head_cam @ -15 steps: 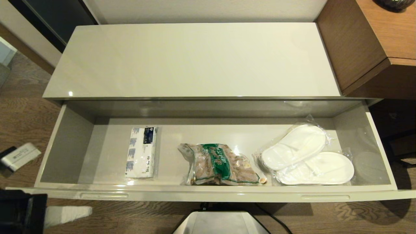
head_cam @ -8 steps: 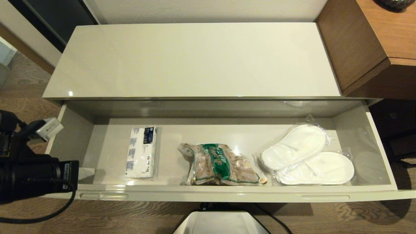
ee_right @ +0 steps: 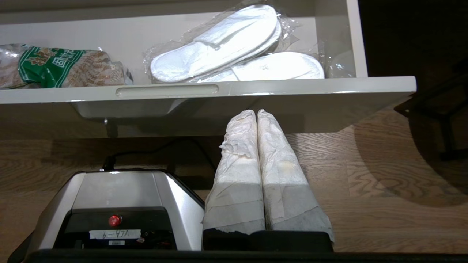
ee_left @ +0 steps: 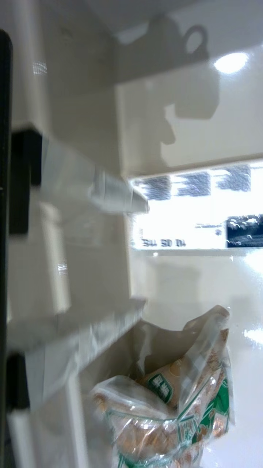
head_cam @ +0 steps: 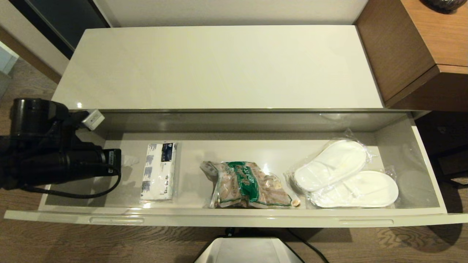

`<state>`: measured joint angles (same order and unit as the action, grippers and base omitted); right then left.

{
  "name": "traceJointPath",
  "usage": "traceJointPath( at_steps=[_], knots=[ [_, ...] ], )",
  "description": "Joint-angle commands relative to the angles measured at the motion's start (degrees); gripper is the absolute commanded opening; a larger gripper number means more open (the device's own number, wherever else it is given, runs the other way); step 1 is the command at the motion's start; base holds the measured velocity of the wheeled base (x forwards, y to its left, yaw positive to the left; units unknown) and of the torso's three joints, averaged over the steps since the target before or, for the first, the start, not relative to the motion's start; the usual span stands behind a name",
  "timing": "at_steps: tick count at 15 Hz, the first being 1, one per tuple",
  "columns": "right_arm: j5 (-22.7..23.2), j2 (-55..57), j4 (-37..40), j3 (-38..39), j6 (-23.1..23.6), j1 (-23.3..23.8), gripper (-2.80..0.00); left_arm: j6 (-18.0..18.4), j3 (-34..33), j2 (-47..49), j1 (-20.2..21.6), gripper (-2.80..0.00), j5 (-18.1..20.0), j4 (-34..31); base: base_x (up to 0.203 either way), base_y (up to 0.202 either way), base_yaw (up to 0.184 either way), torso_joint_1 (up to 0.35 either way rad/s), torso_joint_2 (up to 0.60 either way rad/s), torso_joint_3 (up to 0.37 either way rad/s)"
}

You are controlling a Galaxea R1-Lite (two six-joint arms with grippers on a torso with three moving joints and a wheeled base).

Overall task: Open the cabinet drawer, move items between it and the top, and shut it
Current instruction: Take out the tissue from the drawer

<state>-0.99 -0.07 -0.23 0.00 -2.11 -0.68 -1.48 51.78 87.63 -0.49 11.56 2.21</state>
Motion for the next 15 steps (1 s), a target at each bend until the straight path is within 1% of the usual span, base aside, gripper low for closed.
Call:
traceJointPath(
  at_steps=[1,2,4,6,8,11,13,15],
  knots=[
    [-0.07,-0.98,-0.03,0.09,0.00,-0.02,-2.80,0.32,0.67,7.50,-0.52,0.00,-0.21,4.22,0.000,0.000,0.000,0.000,0.00,0.000],
    [0.02,-0.98,-0.03,0.09,0.00,-0.02,-2.80,0.54,0.12,8.98,-0.56,0.00,-0.35,7.12,0.000,0.000,0.000,0.000,0.00,0.000],
    [0.02,-0.98,-0.03,0.09,0.00,-0.02,-2.80,0.79,1.87,11.33,-0.60,0.00,-1.95,7.88,0.000,0.000,0.000,0.000,0.00,0.000],
    [0.02,-0.98,-0.03,0.09,0.00,-0.02,-2.80,1.43,4.97,13.62,-0.65,0.00,-4.88,8.04,0.000,0.000,0.000,0.000,0.00,0.000],
    [0.02,-0.98,-0.03,0.09,0.00,-0.02,-2.80,1.48,6.47,15.35,-0.66,0.00,-5.52,8.31,0.000,0.000,0.000,0.000,0.00,0.000],
    [-0.07,-0.98,-0.03,0.09,0.00,-0.02,-2.80,1.57,8.02,18.40,-0.57,0.00,-6.09,12.04,0.000,0.000,0.000,0.000,0.00,0.000],
    [0.02,-0.98,-0.03,0.09,0.00,-0.02,-2.80,1.74,7.97,20.40,-0.48,0.00,-7.80,15.22,0.000,0.000,0.000,0.000,0.00,0.000],
    [0.02,-0.98,-0.03,0.09,0.00,-0.02,-2.80,1.83,7.81,21.81,-0.42,0.00,-8.04,15.54,0.000,0.000,0.000,0.000,0.00,0.000]
  ],
)
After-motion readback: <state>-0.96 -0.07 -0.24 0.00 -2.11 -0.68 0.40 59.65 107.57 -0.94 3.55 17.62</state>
